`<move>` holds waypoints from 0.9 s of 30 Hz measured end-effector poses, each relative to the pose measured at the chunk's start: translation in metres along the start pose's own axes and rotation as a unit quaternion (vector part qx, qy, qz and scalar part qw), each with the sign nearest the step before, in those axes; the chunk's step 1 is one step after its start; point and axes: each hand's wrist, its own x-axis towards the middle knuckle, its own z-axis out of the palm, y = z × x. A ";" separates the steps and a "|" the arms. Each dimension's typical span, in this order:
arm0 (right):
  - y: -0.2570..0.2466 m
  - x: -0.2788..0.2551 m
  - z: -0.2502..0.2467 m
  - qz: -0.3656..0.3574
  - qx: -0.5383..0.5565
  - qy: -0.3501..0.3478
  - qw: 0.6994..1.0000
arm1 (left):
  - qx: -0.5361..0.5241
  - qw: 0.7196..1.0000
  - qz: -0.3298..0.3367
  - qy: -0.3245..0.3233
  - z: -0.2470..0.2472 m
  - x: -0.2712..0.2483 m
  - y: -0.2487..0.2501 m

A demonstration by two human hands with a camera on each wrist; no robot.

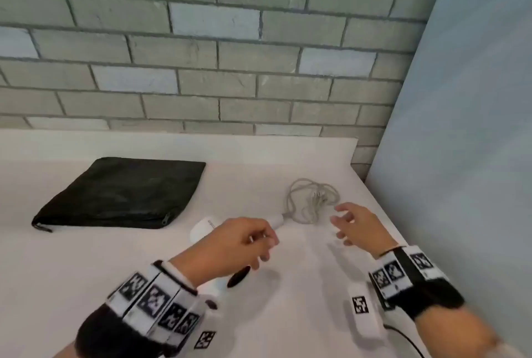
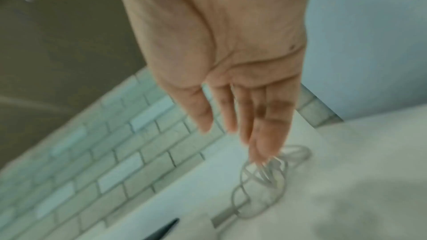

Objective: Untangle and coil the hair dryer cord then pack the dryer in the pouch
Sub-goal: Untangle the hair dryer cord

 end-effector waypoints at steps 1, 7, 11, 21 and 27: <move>0.000 0.020 0.006 0.019 0.014 0.042 0.999 | 0.003 1.000 0.000 0.031 0.003 0.015 0.002; 0.004 0.078 0.035 0.102 0.014 0.042 0.994 | 0.137 0.990 -0.003 0.035 0.013 0.062 0.019; 0.015 0.087 0.045 0.044 0.046 0.042 0.997 | 0.162 0.986 -0.042 0.003 0.012 0.083 0.021; 0.016 0.092 0.052 0.077 0.149 0.004 0.986 | 0.148 0.981 -0.119 -0.028 0.018 0.135 0.023; 0.005 0.076 0.051 0.045 0.250 -0.080 0.964 | 0.135 0.980 -0.145 0.009 0.017 0.143 0.016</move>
